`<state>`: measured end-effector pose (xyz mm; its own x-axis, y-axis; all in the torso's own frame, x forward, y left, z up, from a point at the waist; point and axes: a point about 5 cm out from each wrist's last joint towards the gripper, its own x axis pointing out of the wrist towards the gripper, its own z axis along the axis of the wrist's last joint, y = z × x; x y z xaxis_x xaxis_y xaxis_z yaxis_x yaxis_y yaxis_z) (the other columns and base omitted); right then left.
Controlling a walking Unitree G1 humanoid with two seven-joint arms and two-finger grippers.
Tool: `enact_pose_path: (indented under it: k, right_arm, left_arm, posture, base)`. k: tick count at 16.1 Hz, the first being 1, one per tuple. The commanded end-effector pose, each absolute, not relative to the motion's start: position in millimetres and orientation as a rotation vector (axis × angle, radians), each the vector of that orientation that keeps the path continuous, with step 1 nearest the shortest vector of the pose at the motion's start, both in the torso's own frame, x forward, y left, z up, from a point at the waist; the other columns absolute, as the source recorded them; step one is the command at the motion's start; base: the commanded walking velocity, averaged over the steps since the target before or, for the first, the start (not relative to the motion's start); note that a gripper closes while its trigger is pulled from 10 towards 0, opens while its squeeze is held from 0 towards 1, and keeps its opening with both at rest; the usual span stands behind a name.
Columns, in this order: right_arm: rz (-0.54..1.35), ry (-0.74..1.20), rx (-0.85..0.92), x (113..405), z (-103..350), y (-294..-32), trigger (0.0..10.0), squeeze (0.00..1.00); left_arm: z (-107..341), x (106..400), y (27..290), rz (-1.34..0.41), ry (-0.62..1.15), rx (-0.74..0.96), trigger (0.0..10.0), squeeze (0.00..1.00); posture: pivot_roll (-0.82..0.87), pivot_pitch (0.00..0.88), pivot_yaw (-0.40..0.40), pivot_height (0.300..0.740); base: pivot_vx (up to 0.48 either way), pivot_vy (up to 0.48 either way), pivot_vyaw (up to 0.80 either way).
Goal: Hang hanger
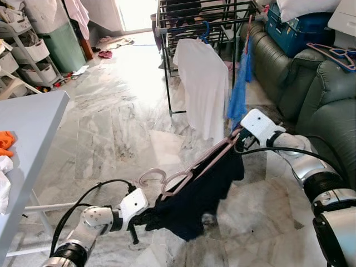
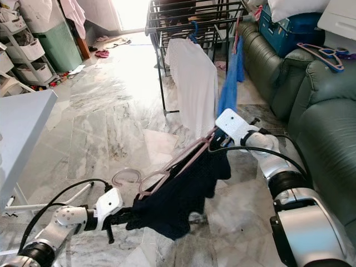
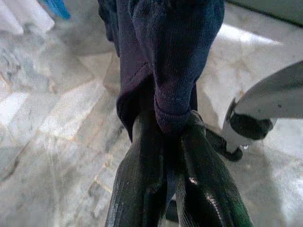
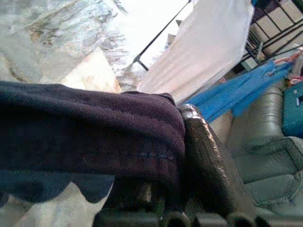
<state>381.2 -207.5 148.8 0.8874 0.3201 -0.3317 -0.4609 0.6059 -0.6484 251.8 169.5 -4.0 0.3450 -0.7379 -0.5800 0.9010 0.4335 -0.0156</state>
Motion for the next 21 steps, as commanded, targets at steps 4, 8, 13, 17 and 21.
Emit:
enact_pose_path:
  k: [4,8,13,17,21]
  right_arm:
    - [0.461,-0.001,-0.859,393.0,212.5,-205.3,0.0,0.0]
    - [0.5,0.006,-0.883,390.1,214.0,-207.8,0.0,0.0]
    - [0.5,0.006,-0.883,390.1,214.0,-207.8,0.0,0.0]
    - [0.5,0.006,-0.883,390.1,214.0,-207.8,0.0,0.0]
    - [0.5,0.006,-0.883,390.1,214.0,-207.8,0.0,0.0]
  left_arm:
    - [-38.4,212.9,212.9,-0.998,0.904,0.394,10.0,0.0]
    - [-39.6,215.5,215.4,-0.911,0.914,0.356,10.0,0.0]
    - [-39.6,215.5,215.4,-0.911,0.914,0.356,10.0,0.0]
    - [-39.6,215.5,215.4,-0.911,0.914,0.356,10.0,0.0]
    - [-39.6,215.5,215.4,-0.911,0.914,0.356,10.0,0.0]
  posture:
    - [-0.19,0.0,0.126,0.74]
    - [-0.19,0.0,0.126,0.74]
    - [-0.19,0.0,0.126,0.74]
    - [-0.19,0.0,0.126,0.74]
    - [-0.19,0.0,0.126,0.74]
  base:
    - [0.0,0.0,0.0]
    - [0.0,0.0,0.0]
    - [0.0,0.0,0.0]
    - [0.0,0.0,0.0]
    - [0.0,0.0,0.0]
